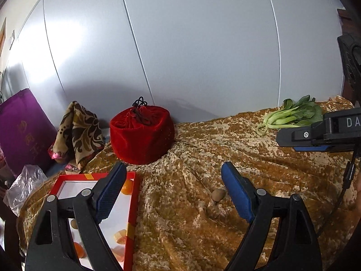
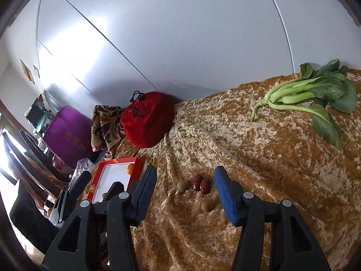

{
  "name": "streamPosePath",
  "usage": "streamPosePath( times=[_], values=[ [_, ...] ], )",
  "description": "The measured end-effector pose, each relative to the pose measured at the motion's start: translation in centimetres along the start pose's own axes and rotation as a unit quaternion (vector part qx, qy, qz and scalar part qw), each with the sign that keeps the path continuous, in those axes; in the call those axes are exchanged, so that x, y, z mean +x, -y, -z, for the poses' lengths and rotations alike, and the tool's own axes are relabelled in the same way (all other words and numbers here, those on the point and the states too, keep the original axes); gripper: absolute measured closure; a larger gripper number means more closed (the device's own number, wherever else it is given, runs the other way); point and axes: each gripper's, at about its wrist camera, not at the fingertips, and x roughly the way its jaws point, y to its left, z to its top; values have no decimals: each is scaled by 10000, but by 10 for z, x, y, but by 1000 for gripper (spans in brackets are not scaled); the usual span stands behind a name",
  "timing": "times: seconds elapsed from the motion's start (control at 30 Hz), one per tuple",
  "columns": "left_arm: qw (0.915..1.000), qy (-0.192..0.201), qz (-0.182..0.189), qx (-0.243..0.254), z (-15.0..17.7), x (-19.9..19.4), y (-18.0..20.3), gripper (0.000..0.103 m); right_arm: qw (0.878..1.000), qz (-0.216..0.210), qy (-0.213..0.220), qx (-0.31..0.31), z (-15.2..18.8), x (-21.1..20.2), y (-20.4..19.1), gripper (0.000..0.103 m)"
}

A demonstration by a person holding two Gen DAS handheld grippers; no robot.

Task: Organize fruits
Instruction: 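Withdraw both open tools back toward the remaining dates and tubers, then lower the right tool onto a brown tuber and close it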

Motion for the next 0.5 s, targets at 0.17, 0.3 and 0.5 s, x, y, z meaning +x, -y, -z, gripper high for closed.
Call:
streamPosePath(
  times=[0.17,0.3,0.5],
  values=[
    [9999,-59,-89,29,3,2,-5,16,10000,14,16,-2,1,-1,-1,47],
    [9998,-73,-165,49,4,4,-8,16,10000,1,-51,7,3,2,-3,47],
    [9997,-147,-178,27,5,7,-11,16,9999,29,-149,-16,7,9,-6,47]
  ],
)
